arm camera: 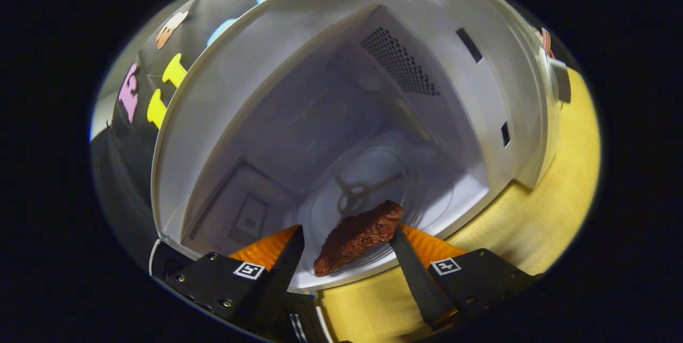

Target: Open the microwave, put the food inside, and close the microwave door.

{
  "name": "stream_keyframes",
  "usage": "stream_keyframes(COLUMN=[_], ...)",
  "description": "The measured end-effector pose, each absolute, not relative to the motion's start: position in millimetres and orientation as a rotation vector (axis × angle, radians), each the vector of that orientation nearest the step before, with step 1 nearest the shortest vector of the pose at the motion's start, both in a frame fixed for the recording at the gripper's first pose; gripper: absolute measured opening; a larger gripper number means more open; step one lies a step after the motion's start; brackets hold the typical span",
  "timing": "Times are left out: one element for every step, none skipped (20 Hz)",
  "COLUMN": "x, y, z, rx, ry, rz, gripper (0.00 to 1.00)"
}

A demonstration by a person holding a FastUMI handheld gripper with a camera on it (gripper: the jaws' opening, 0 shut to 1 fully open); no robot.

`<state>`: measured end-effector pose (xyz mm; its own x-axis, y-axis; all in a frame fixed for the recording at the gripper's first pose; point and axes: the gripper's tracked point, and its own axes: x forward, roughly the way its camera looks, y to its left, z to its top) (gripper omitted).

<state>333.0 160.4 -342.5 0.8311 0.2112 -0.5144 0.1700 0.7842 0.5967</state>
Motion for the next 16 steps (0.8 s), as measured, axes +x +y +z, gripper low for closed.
stream_keyframes(x=[331.6, 330.4, 329.9, 328.1, 326.6, 324.3, 321.5, 317.3, 311.8, 305.8, 298.3, 290.3, 281.2, 272.6, 263.8, 253.4], y=[151.0, 142.5, 138.0, 132.6, 130.6, 130.7, 131.3, 131.0, 131.8, 132.3, 133.7, 134.8, 137.3, 139.6, 141.5, 143.7], z=[-343.9, -345.2, -347.5, -348.7, -348.2, -346.6, -345.1, -342.8, -338.8, -333.3, -325.4, -315.7, -305.0, -291.4, -279.6, -265.8], rx=[0.608, 0.552, 0.514, 0.485, 0.474, 0.474, 0.471, 0.458, 0.439, 0.417, 0.395, 0.377, 0.368, 0.367, 0.369, 0.371], ry=[0.585, 0.580, 0.575, 0.575, 0.575, 0.580, 0.582, 0.585, 0.582, 0.575, 0.563, 0.548, 0.534, 0.514, 0.496, 0.481], rz=[-0.010, -0.031, -0.038, -0.048, -0.045, -0.035, -0.022, -0.010, 0.006, 0.023, 0.043, 0.063, 0.085, 0.110, 0.128, 0.149], gripper=[0.97, 0.97, 0.97, 0.97, 0.97, 0.97, 0.97, 0.97, 0.98, 0.97, 0.98, 0.97, 0.97, 0.97, 0.98, 0.97])
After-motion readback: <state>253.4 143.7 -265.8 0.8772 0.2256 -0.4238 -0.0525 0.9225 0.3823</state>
